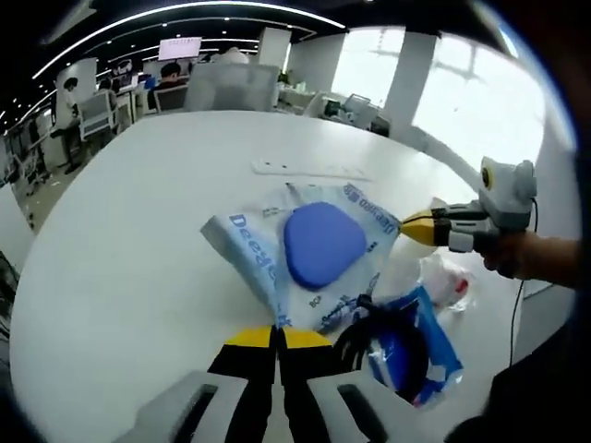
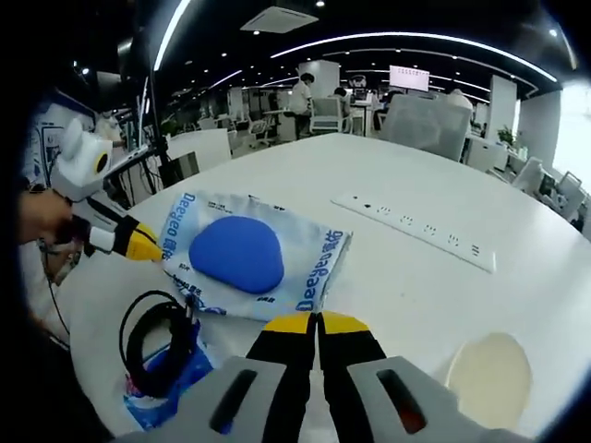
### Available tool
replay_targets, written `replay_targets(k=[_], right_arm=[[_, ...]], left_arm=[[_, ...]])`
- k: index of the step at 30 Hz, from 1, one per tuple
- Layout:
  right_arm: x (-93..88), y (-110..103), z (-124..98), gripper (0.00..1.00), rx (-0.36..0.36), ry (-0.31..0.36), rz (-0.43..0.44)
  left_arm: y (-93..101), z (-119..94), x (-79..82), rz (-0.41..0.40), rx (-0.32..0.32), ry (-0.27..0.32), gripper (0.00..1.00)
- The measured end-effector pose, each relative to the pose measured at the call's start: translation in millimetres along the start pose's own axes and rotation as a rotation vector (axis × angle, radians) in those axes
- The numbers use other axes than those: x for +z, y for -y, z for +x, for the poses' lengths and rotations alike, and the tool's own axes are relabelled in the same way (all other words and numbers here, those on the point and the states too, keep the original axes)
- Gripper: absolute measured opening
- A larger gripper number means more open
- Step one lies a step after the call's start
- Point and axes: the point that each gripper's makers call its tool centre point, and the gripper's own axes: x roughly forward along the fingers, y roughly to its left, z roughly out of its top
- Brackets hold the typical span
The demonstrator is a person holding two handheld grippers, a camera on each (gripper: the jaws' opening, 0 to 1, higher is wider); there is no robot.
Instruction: Arrange the tabletop items into an orderly group along one side of the table until the central work area is clear of visible clutter.
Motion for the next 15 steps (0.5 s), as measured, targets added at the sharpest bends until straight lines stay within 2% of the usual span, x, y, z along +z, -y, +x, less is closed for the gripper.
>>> replay_targets(k=[15], right_arm=[[-11.7,25.9,-25.8,0.0,-0.107,-0.003,0.06]], left_arm=[[17.1,32.8,33.8,0.101,-0.061,-0.008,0.0]])
